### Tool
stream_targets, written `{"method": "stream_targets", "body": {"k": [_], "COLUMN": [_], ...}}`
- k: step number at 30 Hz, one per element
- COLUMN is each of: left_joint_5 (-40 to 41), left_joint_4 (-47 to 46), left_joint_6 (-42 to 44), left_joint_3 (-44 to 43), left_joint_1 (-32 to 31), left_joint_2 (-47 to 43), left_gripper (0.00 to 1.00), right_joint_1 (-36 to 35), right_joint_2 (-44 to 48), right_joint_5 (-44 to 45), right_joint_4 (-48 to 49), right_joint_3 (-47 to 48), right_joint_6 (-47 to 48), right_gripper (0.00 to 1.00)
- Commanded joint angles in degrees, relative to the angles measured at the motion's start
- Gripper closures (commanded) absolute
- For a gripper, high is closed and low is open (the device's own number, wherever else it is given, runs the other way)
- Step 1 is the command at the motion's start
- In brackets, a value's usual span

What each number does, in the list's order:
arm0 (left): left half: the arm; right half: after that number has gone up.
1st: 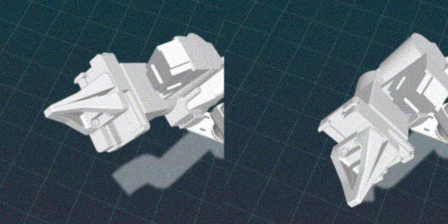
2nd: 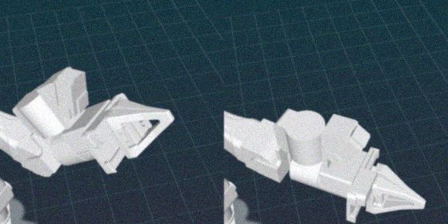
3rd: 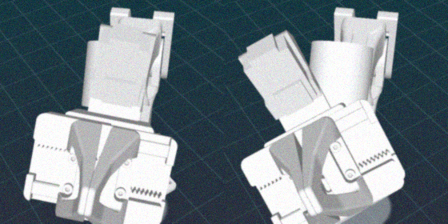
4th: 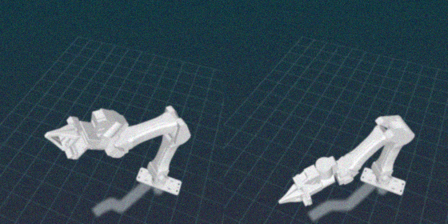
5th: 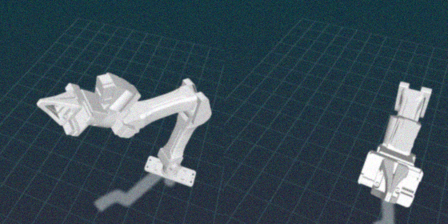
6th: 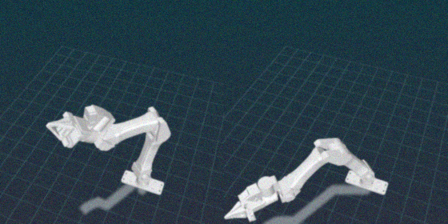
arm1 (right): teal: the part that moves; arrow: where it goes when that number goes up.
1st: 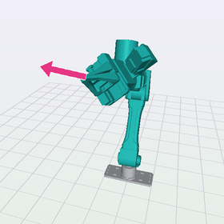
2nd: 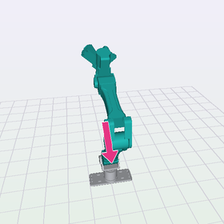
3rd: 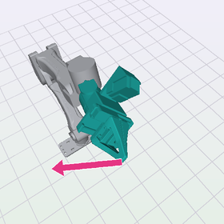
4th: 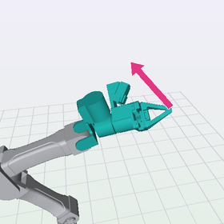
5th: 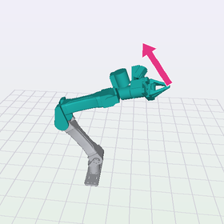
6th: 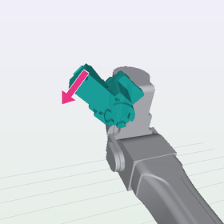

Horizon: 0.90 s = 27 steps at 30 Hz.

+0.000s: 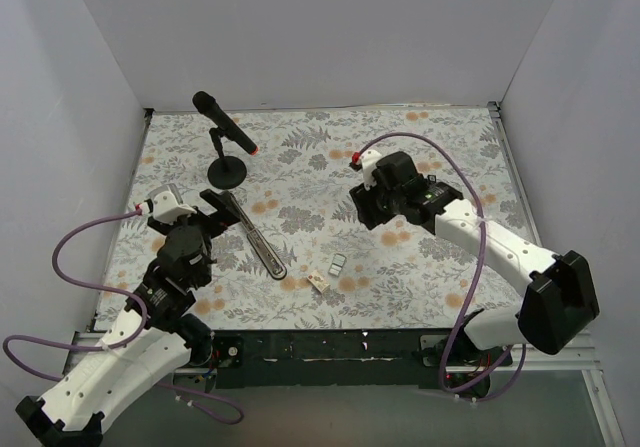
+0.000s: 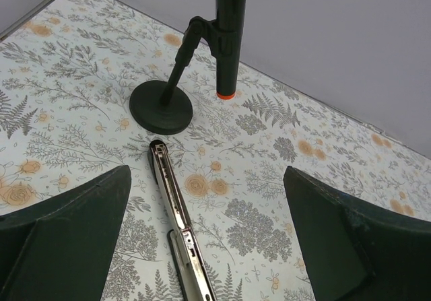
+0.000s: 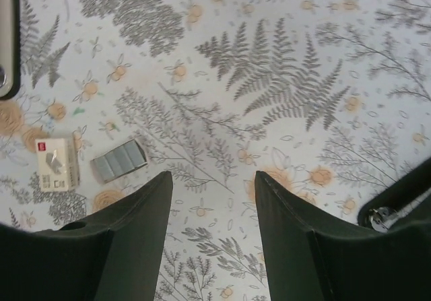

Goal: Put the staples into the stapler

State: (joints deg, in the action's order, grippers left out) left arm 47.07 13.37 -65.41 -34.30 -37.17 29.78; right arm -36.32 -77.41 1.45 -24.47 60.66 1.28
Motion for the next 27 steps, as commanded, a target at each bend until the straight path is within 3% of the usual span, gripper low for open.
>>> {"method": "stream_targets", "body": {"k": [1,6,12,27], "left_joint_5": [0.0,0.4,1.2,1.4], "left_joint_4": [1.0,1.1,1.2,1.2], "left_joint_6": [-0.3,-0.6,-1.2,-1.2], "left_joint_3": [-0.5,-0.6,-0.1,-0.2], "left_joint_1": [0.6,0.9,1.0,1.6], "left_joint_2": [-1.1,-1.8,-3.3,-3.0], "left_gripper": [0.02,0.02,0.02,0.02], "right_joint_1": [-6.8,-15.4,-20.2,-22.1], "right_joint_2": [-3.5,-9.9,-17.3,-23.5], "right_joint_5": [-6.4,-3.1,1.4,5.5], "right_joint_4": [-2.9,-4.6,-7.0,-7.5], "right_joint_3": [3.6,5.4,8.6,9.1], "right_joint_6": [4.4,5.5,6.1,6.3], "right_gripper": [0.39,0.41,0.49,0.66]}}
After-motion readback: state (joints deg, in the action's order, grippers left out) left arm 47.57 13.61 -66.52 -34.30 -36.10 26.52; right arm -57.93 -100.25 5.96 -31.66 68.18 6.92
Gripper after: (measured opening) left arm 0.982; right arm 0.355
